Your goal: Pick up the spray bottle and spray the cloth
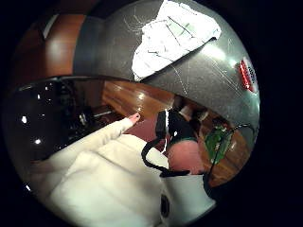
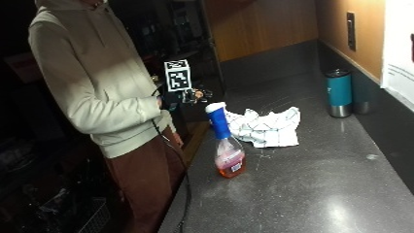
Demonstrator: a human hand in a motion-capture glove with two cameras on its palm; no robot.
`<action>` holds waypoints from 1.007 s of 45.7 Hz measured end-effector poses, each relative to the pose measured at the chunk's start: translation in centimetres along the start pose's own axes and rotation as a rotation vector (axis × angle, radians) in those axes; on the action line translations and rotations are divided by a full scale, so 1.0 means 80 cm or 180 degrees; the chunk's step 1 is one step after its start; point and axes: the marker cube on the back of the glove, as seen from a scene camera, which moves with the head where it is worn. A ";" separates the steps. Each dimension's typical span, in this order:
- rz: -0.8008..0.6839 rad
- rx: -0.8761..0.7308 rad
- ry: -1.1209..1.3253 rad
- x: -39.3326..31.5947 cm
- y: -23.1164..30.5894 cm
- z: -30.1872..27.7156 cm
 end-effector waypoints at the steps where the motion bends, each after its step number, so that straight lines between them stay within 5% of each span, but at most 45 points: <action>1: 0.0000 0.0018 -0.0012 0.001 0.000 -0.001; 27: 0.0113 0.0669 -0.0292 0.049 0.046 -0.023; 46: 0.0732 0.1779 -0.0676 0.146 0.098 -0.039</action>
